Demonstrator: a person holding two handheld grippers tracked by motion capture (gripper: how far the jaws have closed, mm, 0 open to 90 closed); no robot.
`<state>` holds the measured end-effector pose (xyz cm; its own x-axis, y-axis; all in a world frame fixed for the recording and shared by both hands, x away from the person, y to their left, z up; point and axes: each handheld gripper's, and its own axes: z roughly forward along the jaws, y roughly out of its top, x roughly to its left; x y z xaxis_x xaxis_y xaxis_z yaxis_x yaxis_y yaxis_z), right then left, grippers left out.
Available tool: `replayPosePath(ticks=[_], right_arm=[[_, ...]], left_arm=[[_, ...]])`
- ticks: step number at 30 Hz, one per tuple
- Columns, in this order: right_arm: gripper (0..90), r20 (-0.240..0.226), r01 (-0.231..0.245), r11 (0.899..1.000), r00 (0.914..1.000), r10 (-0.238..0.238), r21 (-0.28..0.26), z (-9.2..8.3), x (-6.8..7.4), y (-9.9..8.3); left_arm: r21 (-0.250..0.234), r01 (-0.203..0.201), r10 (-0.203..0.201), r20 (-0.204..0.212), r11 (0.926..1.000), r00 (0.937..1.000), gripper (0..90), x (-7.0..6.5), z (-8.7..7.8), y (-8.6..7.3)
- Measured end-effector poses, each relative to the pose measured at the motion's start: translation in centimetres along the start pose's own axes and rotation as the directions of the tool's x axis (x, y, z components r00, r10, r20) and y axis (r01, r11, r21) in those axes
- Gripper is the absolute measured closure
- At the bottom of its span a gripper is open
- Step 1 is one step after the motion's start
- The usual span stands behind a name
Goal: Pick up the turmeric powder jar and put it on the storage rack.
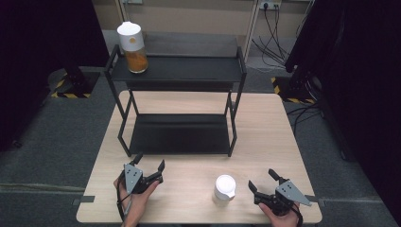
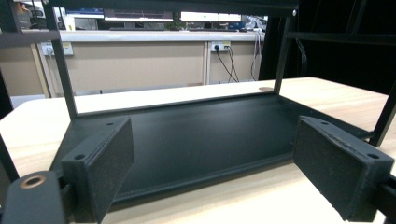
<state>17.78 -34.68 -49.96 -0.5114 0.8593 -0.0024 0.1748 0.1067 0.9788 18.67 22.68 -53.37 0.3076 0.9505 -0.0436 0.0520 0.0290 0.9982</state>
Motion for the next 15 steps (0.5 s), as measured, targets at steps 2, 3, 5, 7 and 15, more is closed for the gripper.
replayPosePath(ticks=[2, 3, 5, 7, 15], right_arm=[[8.0, -0.001, -0.001, 1.000, 1.0000, 0.001, 0.000, -0.01, -0.01, -0.01], [8.0, -0.003, 0.000, 1.000, 1.0000, 0.000, 0.000, -0.01, -0.03, 0.00], [8.0, -0.003, 0.001, 1.000, 1.0000, -0.001, 0.000, 0.01, -0.06, 0.00], [8.0, -0.004, 0.001, 1.000, 1.0000, -0.001, 0.001, 0.01, -0.07, 0.01], [7.1, -0.028, 0.010, 1.000, 0.9995, -0.010, -0.008, -0.09, -0.43, -0.15]], left_arm=[[0.005, -0.002, 0.002, 0.003, 1.0000, 1.0000, 12.2, -0.03, 0.06, -0.12], [0.013, 0.000, -0.001, 0.006, 0.9999, 1.0000, 12.2, -0.06, 0.14, -0.24], [0.019, -0.002, 0.002, 0.010, 0.9998, 0.9999, 11.9, -0.11, 0.19, -0.25], [0.020, -0.002, 0.002, 0.010, 0.9998, 0.9999, 12.1, -0.14, 0.20, -0.24], [0.021, -0.001, 0.000, 0.013, 0.9998, 0.9999, 11.8, -0.06, 0.21, -0.22]])
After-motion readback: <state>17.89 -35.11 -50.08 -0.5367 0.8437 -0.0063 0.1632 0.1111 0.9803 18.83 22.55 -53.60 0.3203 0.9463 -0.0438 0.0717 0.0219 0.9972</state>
